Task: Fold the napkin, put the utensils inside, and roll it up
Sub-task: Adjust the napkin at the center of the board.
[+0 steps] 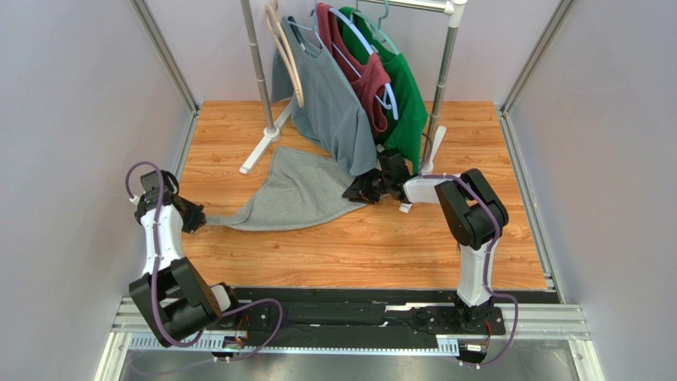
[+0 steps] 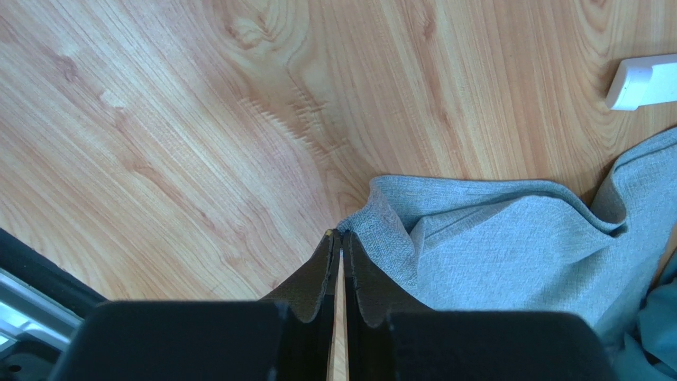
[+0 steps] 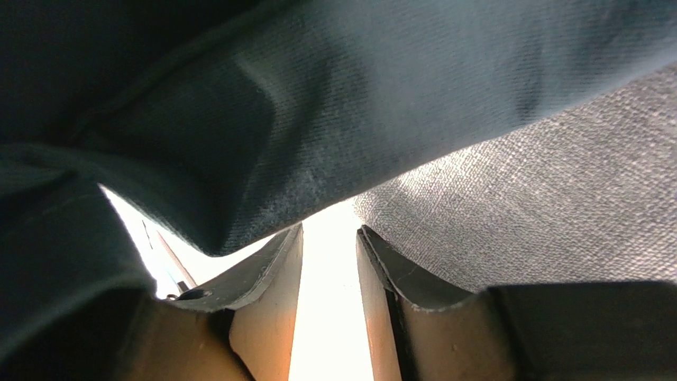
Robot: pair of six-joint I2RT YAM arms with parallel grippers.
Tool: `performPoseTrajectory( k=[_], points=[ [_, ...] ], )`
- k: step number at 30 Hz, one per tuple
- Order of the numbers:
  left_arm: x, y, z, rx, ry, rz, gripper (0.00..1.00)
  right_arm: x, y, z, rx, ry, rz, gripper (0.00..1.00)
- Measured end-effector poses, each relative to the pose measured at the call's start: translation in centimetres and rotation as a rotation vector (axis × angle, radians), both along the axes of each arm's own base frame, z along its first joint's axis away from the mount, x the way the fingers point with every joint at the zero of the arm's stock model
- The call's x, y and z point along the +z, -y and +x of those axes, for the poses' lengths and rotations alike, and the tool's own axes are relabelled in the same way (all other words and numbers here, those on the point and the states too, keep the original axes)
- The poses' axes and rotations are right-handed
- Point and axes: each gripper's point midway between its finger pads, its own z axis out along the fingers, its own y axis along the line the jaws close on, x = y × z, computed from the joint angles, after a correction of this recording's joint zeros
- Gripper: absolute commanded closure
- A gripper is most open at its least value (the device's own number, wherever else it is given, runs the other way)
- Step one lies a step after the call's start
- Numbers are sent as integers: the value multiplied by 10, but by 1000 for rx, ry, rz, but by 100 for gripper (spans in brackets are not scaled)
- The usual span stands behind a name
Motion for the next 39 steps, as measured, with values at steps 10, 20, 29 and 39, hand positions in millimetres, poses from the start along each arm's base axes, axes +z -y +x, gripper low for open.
performPoseTrajectory(
  k=[10,20,29,39],
  points=[
    [23,-14,-8,41,67,72,54,0,0,1,0,0,2,61],
    [35,31,21,-312,117,252,40,0,0,3,-1,0,3,61],
    [6,82,31,-650,10,318,33,0,0,4,-2,0,3,61],
    [-49,94,35,-862,-294,398,38,0,0,5,-3,1,4,62]
  ],
)
